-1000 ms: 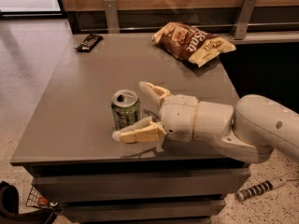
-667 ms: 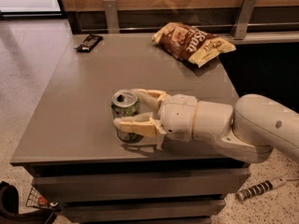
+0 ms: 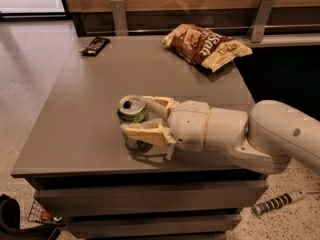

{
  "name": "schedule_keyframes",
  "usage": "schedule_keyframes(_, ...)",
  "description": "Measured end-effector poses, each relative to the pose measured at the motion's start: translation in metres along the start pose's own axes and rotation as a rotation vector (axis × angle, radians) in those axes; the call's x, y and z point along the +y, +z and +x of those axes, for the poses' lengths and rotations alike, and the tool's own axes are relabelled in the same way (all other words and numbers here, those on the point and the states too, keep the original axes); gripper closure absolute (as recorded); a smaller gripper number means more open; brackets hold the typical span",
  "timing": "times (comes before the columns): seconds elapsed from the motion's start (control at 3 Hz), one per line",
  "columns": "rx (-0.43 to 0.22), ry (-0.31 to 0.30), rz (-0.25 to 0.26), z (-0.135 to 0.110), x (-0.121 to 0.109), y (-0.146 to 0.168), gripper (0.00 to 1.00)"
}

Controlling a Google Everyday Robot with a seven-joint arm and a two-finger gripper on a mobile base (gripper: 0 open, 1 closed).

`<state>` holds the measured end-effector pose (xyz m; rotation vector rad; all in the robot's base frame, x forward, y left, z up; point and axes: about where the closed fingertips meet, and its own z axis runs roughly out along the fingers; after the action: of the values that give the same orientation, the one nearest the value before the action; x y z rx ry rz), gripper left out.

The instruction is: Move green can near rxbar chocolate

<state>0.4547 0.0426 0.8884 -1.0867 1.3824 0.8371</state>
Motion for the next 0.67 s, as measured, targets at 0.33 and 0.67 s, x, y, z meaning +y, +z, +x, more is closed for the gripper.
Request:
schedule_keyframes(0.33,0.0,-0.002,-0.003,-0.0011,0.0012,0.0014,1.0)
schedule_keyframes(0.67,0.0,-0.002,-0.003,-0.0011,0.0013,0.0015,1.0)
